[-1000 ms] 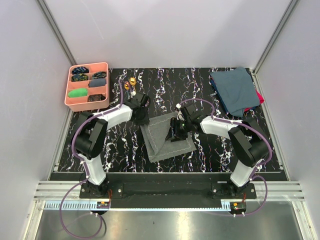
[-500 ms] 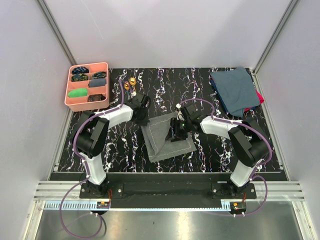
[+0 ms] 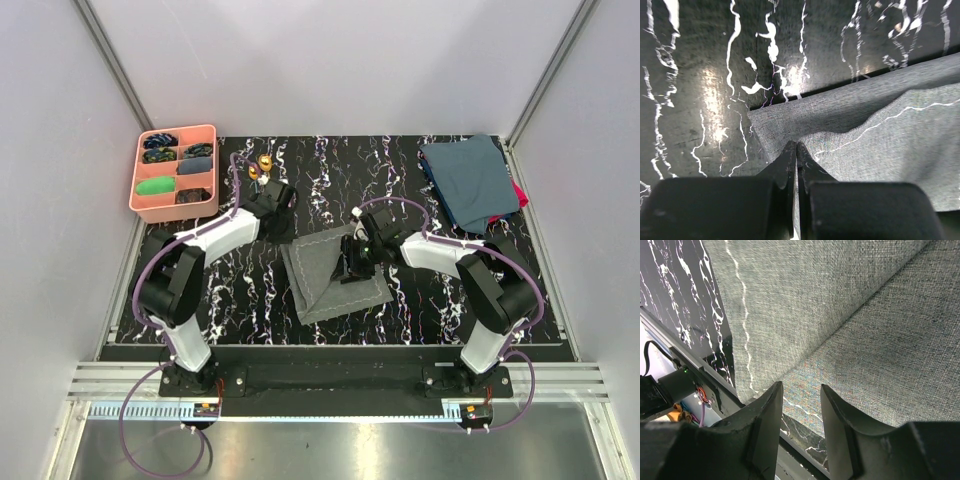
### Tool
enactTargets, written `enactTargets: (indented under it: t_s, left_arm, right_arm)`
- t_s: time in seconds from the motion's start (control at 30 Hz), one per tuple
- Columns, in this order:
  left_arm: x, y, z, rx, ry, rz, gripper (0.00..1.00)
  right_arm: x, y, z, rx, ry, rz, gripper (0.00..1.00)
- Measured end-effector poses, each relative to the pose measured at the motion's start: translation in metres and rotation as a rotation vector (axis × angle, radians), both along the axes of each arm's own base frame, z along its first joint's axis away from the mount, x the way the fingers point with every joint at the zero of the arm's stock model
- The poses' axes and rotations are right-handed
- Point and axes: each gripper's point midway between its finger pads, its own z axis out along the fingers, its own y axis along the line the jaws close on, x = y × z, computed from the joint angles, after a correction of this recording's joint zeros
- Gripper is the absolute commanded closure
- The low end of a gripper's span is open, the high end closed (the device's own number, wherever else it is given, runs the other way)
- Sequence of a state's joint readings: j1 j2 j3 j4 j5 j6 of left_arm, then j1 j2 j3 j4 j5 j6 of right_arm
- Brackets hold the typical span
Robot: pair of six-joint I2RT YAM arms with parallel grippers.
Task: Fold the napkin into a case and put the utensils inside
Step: Smooth out the upper triangle-folded napkin on the folded napkin.
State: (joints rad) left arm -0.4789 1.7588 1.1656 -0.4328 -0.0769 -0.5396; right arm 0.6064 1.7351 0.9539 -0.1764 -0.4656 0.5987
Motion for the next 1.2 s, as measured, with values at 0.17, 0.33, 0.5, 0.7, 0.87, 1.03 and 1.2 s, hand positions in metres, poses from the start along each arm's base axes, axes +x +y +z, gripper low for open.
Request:
enactTargets:
  t_s: [0.17,0.33,0.5,0.7,0.87,1.03,1.2]
  left_arm:
    - [0.000,0.004,0.002,0.007,-0.001,0.008,1.00]
    - [0.001,0.010,-0.001,0.018,0.008,0.023,1.00]
    - [0.003,0.017,-0.008,0.035,0.020,0.043,1.00]
    - [0.004,0.021,-0.014,0.045,0.032,0.052,1.00]
    - [0.003,0.022,-0.021,0.055,0.046,0.053,1.00]
    - [0.003,0.022,-0.023,0.057,0.050,0.053,1.00]
    - [0.003,0.022,-0.024,0.058,0.051,0.054,1.00]
  right_arm:
    - [-0.001,0.001,0.001,0.007,0.003,0.005,0.56]
    - [-0.003,0.007,0.005,0.029,-0.002,0.025,0.57]
    - [-0.013,0.032,0.017,0.083,-0.019,0.096,0.62]
    - [-0.025,0.067,0.024,0.181,-0.016,0.171,0.64]
    - [-0.032,0.078,0.019,0.213,0.013,0.186,0.66]
    - [-0.040,0.085,0.020,0.253,0.029,0.203,0.67]
    - [-0.059,0.091,0.003,0.275,0.074,0.223,0.70]
